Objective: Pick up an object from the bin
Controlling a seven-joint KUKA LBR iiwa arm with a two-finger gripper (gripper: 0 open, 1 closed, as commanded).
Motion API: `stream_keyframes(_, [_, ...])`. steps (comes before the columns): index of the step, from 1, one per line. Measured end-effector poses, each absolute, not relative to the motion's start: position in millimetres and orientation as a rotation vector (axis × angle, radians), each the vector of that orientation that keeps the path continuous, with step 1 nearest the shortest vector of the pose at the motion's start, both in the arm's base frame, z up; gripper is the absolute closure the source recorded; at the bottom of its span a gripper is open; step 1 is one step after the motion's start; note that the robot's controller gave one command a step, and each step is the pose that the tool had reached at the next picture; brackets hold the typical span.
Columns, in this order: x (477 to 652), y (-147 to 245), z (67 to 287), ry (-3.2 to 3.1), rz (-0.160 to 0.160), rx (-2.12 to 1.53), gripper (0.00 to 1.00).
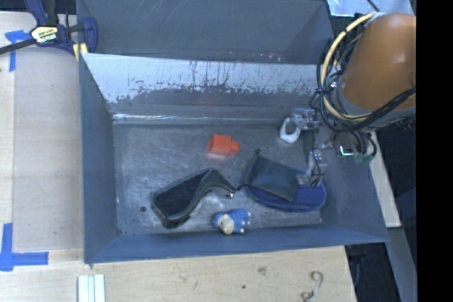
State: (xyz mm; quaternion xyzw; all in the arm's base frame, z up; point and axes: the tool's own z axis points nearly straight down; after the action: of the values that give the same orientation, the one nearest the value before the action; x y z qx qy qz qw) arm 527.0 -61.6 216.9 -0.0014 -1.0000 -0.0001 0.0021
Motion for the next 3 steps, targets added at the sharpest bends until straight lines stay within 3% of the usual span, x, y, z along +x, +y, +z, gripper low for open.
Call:
stream_keyframes(1, [493.2,-73.3,70.0,-3.127,0.002,0.387,0.0])
stream_keyframes(2, [495.5,-73.9,74.4,-3.133,0.006,0.389,1.0])
stream_keyframes(3, [492.0,-89.9,191.9,-3.128,0.006,0.381,1.0])
